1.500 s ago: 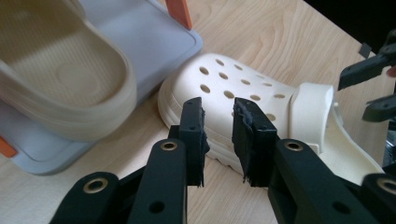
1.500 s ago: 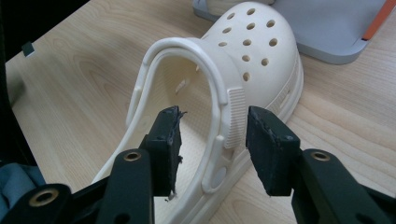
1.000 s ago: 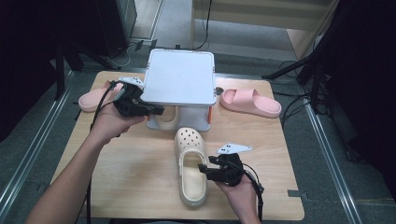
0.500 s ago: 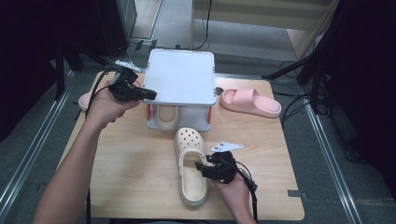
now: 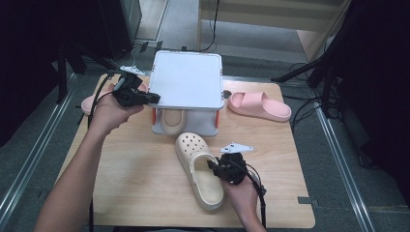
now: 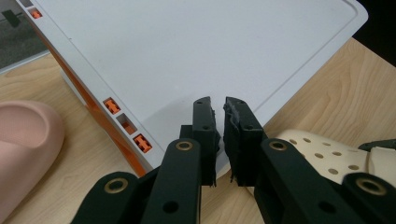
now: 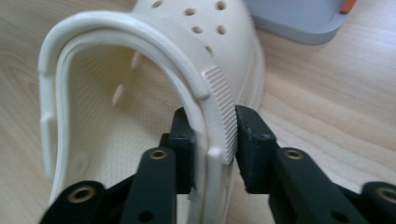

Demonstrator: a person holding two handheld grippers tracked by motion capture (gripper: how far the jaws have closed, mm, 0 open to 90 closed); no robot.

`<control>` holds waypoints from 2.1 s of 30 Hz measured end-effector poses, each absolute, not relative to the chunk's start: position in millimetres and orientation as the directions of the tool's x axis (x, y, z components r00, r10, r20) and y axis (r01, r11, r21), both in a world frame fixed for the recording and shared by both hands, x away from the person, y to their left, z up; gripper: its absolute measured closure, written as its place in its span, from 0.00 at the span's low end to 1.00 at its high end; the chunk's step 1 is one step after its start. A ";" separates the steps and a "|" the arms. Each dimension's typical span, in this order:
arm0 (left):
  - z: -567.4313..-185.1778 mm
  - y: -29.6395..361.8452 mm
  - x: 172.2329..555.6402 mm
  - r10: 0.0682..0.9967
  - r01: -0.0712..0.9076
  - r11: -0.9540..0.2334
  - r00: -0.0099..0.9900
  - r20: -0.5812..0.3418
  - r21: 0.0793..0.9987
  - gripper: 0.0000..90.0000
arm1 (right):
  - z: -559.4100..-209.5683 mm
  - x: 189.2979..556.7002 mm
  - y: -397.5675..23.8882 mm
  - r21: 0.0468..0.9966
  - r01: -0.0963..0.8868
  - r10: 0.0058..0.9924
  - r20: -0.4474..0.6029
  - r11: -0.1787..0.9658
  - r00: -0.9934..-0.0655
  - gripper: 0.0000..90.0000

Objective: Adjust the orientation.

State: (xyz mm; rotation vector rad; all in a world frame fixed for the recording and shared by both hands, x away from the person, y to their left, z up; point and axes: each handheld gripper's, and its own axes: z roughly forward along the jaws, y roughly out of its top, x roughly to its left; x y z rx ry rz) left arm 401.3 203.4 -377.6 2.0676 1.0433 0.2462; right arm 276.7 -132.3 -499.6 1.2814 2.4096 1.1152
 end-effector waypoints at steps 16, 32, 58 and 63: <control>-380.2 205.8 400.2 0.747 0.597 -0.320 0.637 -0.193 0.736 0.92 | -459.4 300.5 -142.2 0.736 0.608 0.799 0.156 0.298 -0.581 0.86; -381.0 207.2 400.5 0.742 0.596 -0.316 0.640 -0.199 0.738 0.92 | -463.3 350.1 -138.4 0.737 0.639 0.883 0.128 0.220 -0.452 0.86; -381.8 206.8 399.7 0.747 0.590 -0.309 0.636 -0.193 0.746 0.92 | -471.9 349.5 -106.1 0.761 0.607 0.863 0.128 0.231 -0.488 0.70; -381.8 206.8 399.6 0.748 0.590 -0.309 0.635 -0.193 0.746 0.91 | -460.4 337.7 -113.2 0.772 0.595 0.843 0.154 0.223 -0.516 0.63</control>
